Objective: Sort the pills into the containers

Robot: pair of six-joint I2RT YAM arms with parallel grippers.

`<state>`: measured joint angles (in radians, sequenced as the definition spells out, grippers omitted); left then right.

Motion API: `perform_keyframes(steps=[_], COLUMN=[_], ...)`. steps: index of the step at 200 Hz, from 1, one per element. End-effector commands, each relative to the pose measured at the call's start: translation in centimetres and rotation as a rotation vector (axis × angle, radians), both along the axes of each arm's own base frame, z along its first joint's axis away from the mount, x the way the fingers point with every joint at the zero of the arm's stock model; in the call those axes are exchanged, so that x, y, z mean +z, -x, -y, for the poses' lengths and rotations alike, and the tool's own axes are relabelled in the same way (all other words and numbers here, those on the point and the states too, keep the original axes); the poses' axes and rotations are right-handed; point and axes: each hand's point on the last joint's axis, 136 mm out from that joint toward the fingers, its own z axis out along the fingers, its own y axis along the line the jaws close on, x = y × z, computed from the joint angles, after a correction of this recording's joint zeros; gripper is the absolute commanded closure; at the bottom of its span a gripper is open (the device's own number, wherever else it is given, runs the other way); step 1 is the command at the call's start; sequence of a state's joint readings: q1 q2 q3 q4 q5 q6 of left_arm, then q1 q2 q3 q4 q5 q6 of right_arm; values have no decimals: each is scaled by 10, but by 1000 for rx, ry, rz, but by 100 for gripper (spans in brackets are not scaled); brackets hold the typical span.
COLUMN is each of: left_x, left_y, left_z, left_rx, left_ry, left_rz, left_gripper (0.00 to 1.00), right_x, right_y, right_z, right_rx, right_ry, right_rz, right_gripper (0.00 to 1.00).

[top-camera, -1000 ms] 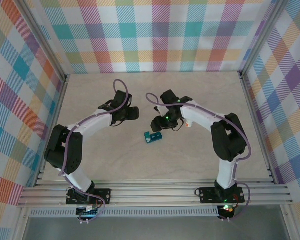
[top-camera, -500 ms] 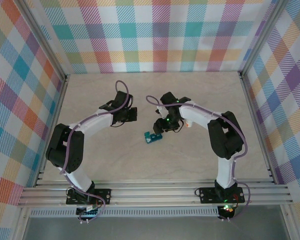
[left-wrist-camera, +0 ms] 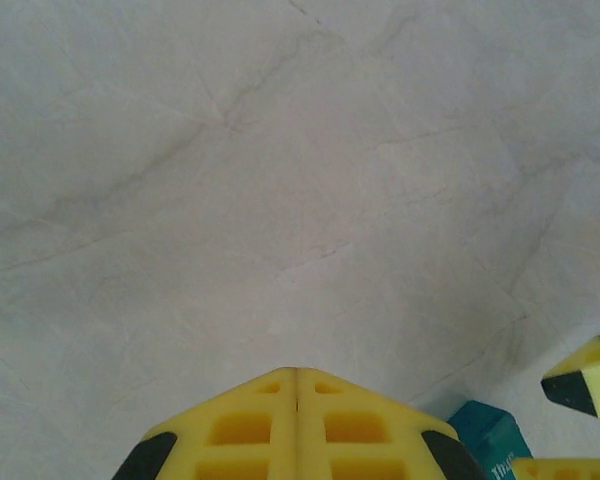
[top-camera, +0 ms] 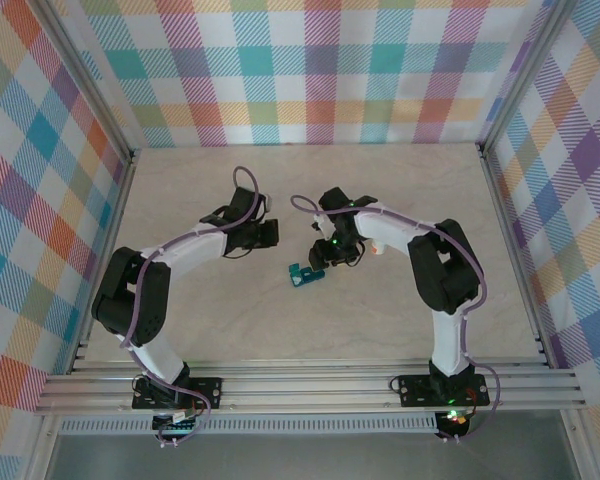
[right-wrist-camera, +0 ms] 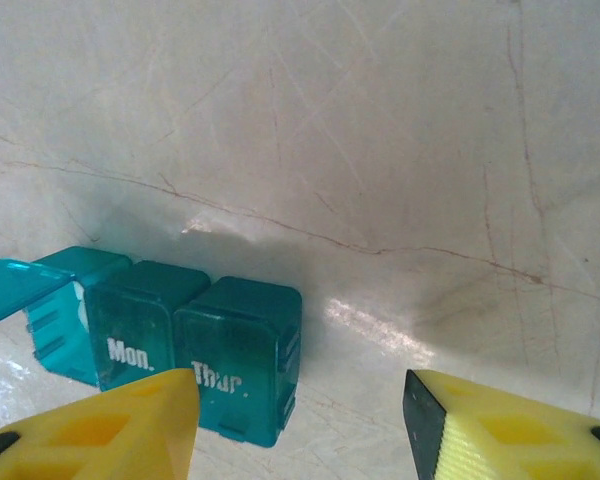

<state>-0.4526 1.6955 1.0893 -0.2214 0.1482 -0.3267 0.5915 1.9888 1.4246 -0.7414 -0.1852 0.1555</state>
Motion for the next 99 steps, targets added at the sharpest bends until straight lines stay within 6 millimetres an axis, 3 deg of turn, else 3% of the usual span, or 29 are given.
perform_keyframes(steps=[1, 99], left_x=[1, -19], left_y=[6, 24], left_z=[11, 32], left_rx=[-17, -77], left_ry=[33, 10], left_rz=[4, -33], left_gripper=[100, 100], right_x=[-4, -8], right_y=[-4, -3], right_z=[-2, -2], right_rx=[1, 0], right_ry=[13, 14], right_rz=[-1, -11], right_gripper=[43, 44])
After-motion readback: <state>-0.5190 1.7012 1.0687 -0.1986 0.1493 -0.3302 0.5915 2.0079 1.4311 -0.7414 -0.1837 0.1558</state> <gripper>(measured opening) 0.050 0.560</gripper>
